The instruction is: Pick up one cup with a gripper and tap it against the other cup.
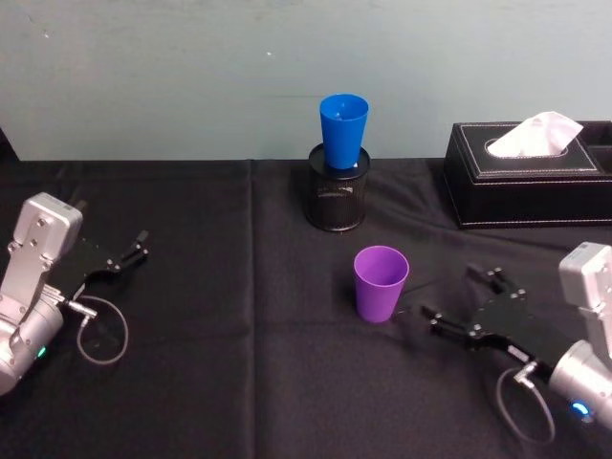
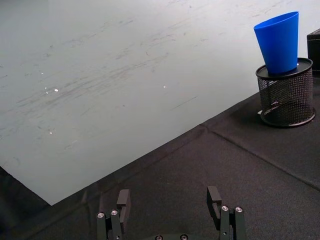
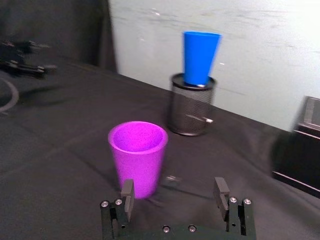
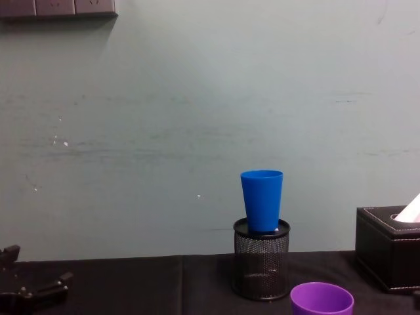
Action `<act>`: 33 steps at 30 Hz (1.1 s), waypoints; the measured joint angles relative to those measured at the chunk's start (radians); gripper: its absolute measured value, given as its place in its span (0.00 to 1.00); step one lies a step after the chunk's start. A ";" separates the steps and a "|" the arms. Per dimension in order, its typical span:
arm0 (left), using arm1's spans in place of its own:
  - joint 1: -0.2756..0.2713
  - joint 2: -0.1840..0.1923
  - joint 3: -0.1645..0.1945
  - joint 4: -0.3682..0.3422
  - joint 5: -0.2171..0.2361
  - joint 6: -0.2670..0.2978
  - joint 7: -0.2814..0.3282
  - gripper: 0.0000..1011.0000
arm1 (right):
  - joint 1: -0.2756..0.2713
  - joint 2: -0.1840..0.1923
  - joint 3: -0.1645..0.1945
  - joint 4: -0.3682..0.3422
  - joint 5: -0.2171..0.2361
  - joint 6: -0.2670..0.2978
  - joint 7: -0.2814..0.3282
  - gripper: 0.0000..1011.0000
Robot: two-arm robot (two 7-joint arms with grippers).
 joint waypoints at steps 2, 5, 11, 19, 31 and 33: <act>0.000 0.000 0.000 0.000 0.000 0.000 0.000 0.99 | 0.008 -0.013 -0.007 0.004 0.007 0.000 0.026 0.99; 0.000 0.000 0.000 0.000 0.000 0.000 0.000 0.99 | 0.018 -0.030 -0.015 0.012 0.008 0.001 0.048 0.99; 0.000 0.000 0.000 0.000 0.000 0.000 0.000 0.99 | 0.044 -0.075 -0.028 0.043 0.006 0.005 0.081 0.99; 0.000 0.000 0.000 0.000 0.000 0.000 0.000 0.99 | 0.089 -0.147 -0.031 0.117 0.000 -0.003 0.107 0.99; 0.000 0.000 0.000 0.000 0.000 0.000 0.000 0.99 | 0.142 -0.227 -0.032 0.221 -0.025 -0.020 0.125 0.99; 0.000 0.000 0.000 0.000 0.000 0.000 0.000 0.99 | 0.151 -0.240 -0.032 0.239 -0.035 -0.025 0.126 0.99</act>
